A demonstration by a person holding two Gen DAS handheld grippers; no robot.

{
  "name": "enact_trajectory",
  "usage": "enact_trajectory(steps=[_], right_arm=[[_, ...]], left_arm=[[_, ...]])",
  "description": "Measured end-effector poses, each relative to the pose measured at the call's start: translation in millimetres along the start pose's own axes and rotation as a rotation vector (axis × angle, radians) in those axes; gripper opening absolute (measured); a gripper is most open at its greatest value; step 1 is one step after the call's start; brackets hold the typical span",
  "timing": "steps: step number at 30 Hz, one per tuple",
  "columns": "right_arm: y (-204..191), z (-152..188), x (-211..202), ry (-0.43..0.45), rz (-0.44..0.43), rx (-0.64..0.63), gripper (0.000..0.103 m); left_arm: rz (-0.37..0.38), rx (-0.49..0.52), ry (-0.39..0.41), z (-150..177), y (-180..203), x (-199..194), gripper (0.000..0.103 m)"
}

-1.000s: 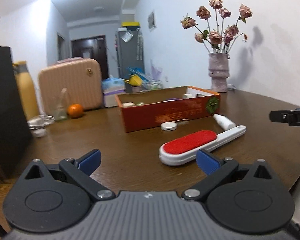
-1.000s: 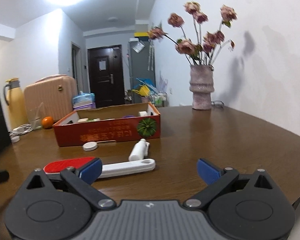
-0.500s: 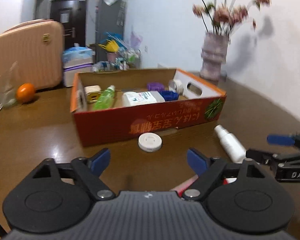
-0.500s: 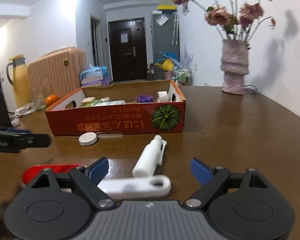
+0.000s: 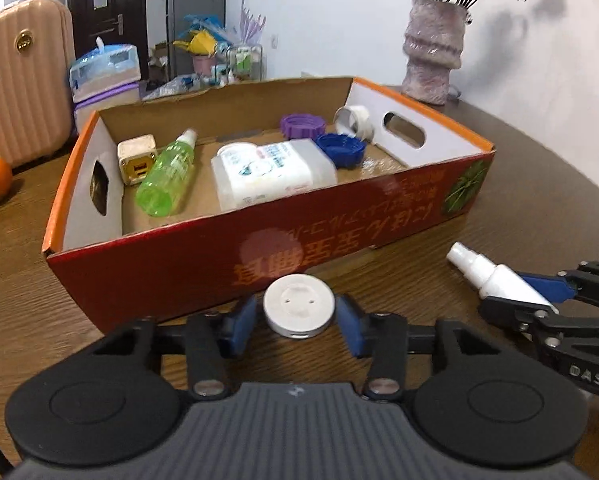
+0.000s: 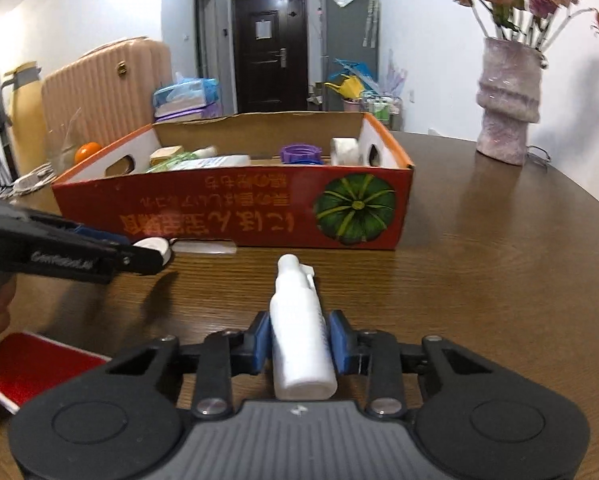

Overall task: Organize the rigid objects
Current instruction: 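Grasp the white round lid with the left gripper while the right gripper grasps the small white spray bottle, then carry the lid into the box and release it while the right gripper releases the spray bottle there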

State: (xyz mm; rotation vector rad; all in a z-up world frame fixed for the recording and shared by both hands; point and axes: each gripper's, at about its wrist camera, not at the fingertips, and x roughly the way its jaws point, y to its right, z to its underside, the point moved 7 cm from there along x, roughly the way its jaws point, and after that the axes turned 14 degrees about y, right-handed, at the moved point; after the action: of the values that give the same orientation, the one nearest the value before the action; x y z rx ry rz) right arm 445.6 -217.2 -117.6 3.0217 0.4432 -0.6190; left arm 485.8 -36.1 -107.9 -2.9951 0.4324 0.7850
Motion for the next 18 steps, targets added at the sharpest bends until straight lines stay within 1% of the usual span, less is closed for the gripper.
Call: enact_trajectory(steps=[2,5,7,9,12,15,18], right_arm=[[-4.0,-0.6,-0.5,0.002,-0.014,-0.017,0.029],[-6.6,-3.1,-4.6,0.018,-0.031,-0.012,0.026],[-9.4,-5.1,-7.6,0.019,-0.044,-0.015,0.026],[-14.9,-7.9,-11.1,0.016,-0.048,-0.049,0.026],[-25.4,-17.6,-23.1,0.039,-0.046,-0.097,0.026],[-40.2,-31.1,-44.7,0.096,-0.040,-0.122,0.026],[-56.3,-42.1,-73.7,0.159,-0.048,-0.124,0.026]], left_arm=[[0.001,0.017,0.003,-0.5,2.2,-0.6,0.040],[-0.042,0.041,0.033,-0.8,4.3,-10.2,0.040],[-0.065,0.039,0.080,-3.3,3.8,-28.5,0.040],[-0.075,0.019,0.140,-5.7,2.6,-52.2,0.040],[-0.087,-0.011,0.222,-5.4,2.2,-95.8,0.040],[-0.075,-0.059,0.252,3.0,2.9,-132.9,0.040],[-0.093,-0.074,0.287,18.0,4.5,-172.2,0.040]])
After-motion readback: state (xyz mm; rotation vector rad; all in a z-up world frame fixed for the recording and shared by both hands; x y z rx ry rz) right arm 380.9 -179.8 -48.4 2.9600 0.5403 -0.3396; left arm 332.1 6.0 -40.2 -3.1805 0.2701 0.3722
